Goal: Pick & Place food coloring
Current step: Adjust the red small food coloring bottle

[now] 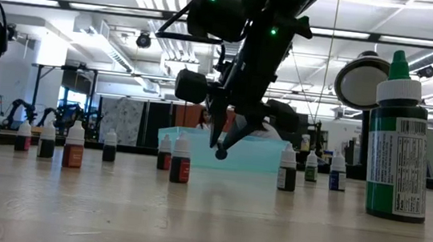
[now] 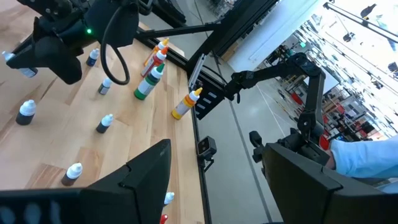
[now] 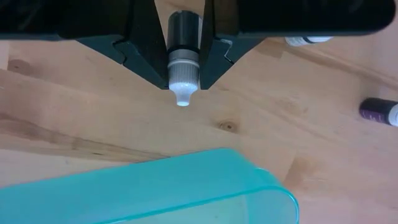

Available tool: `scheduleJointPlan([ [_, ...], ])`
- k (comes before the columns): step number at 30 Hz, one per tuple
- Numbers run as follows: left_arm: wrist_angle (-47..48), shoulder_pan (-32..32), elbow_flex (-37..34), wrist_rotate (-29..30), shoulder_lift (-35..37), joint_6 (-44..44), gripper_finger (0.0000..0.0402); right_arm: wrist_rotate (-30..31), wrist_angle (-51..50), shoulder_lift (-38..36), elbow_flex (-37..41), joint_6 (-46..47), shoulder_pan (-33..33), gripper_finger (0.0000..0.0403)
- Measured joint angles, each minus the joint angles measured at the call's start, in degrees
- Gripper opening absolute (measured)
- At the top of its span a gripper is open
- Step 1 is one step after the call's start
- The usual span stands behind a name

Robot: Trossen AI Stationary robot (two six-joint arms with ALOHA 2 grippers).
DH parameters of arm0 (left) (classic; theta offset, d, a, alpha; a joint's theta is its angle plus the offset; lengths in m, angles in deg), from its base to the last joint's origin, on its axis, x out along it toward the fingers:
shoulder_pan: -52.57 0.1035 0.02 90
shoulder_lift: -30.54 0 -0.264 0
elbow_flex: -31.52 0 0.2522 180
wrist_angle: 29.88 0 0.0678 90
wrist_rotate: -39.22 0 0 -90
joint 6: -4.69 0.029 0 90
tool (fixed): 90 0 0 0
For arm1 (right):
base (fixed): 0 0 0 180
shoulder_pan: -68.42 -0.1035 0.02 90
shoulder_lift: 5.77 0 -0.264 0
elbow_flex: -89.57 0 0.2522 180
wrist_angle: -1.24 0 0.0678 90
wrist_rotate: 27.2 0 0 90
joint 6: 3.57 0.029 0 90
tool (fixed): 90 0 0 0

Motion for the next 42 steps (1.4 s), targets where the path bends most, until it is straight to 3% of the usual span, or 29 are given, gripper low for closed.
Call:
scheduleJointPlan([
  [42, 0.0, 0.0, 0.0, 0.0, 0.0, 0.0, 0.0225, -7.1, -0.2, 0.0, 0.0, -4.4, 2.6, 0.0082],
])
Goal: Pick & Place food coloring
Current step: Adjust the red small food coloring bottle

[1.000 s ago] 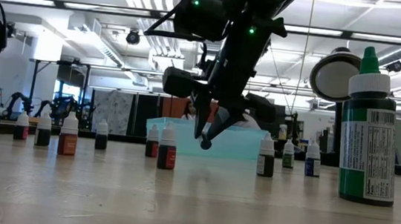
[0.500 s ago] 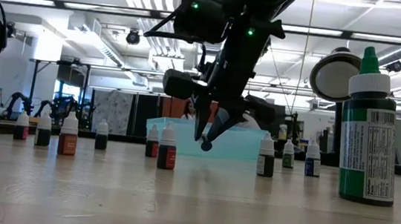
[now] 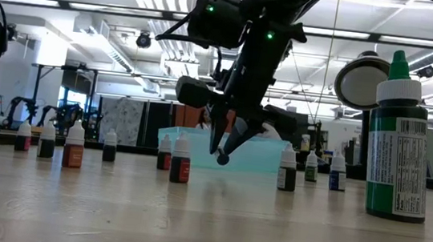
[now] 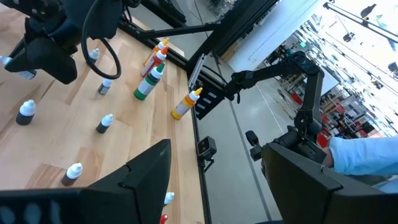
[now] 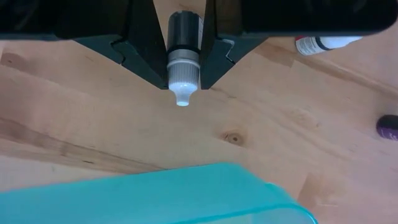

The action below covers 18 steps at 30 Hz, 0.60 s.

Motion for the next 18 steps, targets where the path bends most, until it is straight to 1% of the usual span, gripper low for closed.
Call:
scheduleJointPlan([
  [15, 0.0, 0.0, 0.0, 0.0, 0.0, 0.0, 0.0225, 0.0, 0.0, 0.0, 0.0, -0.1, 0.5, 0.0082],
  [18, 0.0, 0.0, 0.0, 0.0, 0.0, 0.0, 0.0225, -0.1, -0.1, 0.0, 0.0, -0.1, 0.5, 0.0076],
])
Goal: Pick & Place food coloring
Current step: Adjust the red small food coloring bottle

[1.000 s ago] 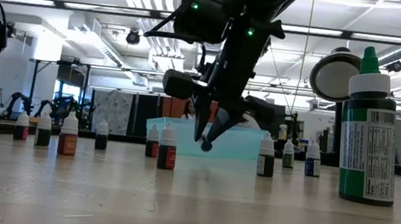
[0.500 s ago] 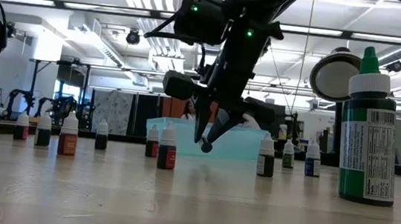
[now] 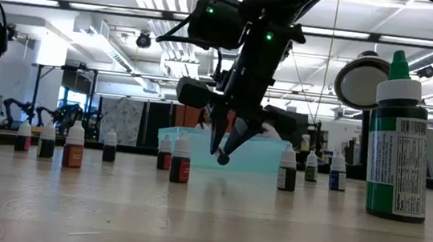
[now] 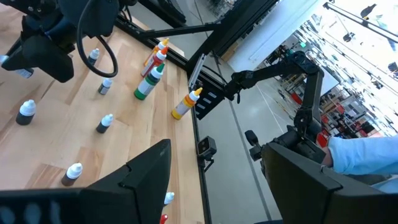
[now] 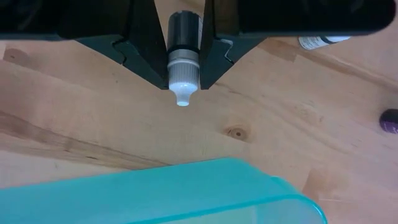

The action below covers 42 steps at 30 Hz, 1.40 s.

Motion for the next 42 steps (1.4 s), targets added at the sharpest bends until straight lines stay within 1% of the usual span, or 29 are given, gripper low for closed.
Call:
scheduleJointPlan([
  [5, 0.0, 0.0, 0.0, 0.0, 0.0, 0.0, 0.0225, -0.2, 0.0, 0.0, 0.0, 0.2, 0.0, 0.0071],
  [11, 0.0, 0.0, 0.0, 0.0, 0.0, 0.0, 0.0225, -1.0, -0.1, 0.0, 0.0, 0.4, 0.1, 0.01],
  [13, 0.0, 0.0, 0.0, 0.0, 0.0, 0.0, 0.0225, -1.6, -0.2, 0.0, 0.0, 0.2, 0.1, 0.0105],
  [18, 0.0, 0.0, 0.0, 0.0, 0.0, 0.0, 0.0225, -2.5, -0.6, 0.0, 0.0, 0.1, 0.3, 0.0097],
  [21, 0.0, 0.0, 0.0, 0.0, 0.0, 0.0, 0.0225, -3.6, -1.0, 0.0, 0.0, -1.7, 0.6, 0.009],
  [23, 0.0, 0.0, 0.0, 0.0, 0.0, 0.0, 0.0225, -5.8, -1.9, 0.0, 0.0, -3.4, 1.3, 0.0089],
  [26, 0.0, 0.0, 0.0, 0.0, 0.0, 0.0, 0.0225, -11.6, -2.4, 0.0, -0.1, -6.7, 3.5, 0.0095],
  [29, 0.0, 0.0, 0.0, 0.0, 0.0, 0.0, 0.0225, -16.1, -1.8, 0.0, -0.1, -7.0, 5.9, 0.0107],
  [32, 0.0, 0.0, 0.0, 0.0, 0.0, 0.0, 0.0225, -18.2, -1.3, 0.0, -0.7, -6.7, 7.8, 0.0119],
  [35, 0.0, 0.0, 0.0, 0.0, 0.0, 0.0, 0.0225, -19.4, -1.0, -0.1, -1.7, -8.4, 9.1, 0.0129],
  [42, 0.0, 0.0, 0.0, 0.0, 0.0, 0.0, 0.0225, -28.4, -1.9, 0.3, -1.6, -9.0, 11.5, 0.0141],
])
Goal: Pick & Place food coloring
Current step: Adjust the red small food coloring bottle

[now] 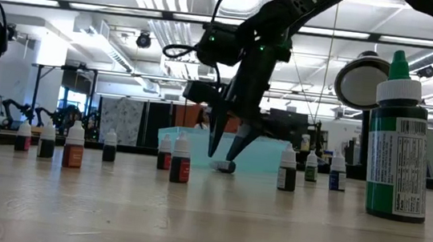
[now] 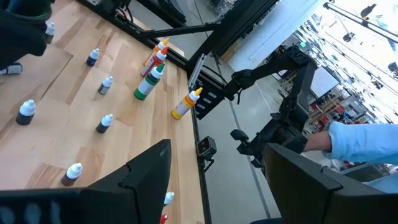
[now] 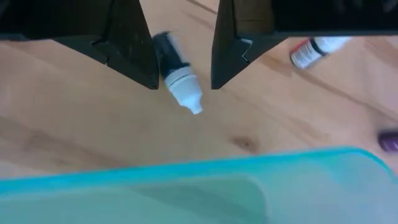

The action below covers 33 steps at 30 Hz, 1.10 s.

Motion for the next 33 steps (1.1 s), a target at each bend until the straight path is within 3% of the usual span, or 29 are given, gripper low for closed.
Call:
scheduleJointPlan([
  [3, 0.0, 0.0, 0.0, 0.0, 0.0, 0.0, 0.0225, -3.3, 0.0, 1.2, 0.0, -2.3, 0.2, 0.0141],
  [11, 0.0, 0.0, 0.0, 0.0, 0.0, 0.0, 0.0225, -0.6, -0.1, 2.3, -2.9, -12.7, 0.2, 0.0133],
  [33, 0.0, 0.0, 0.0, 0.0, 0.0, 0.0, 0.0225, -3.1, -6.4, 2.2, -3.1, -13.0, 2.5, 0.0132],
])
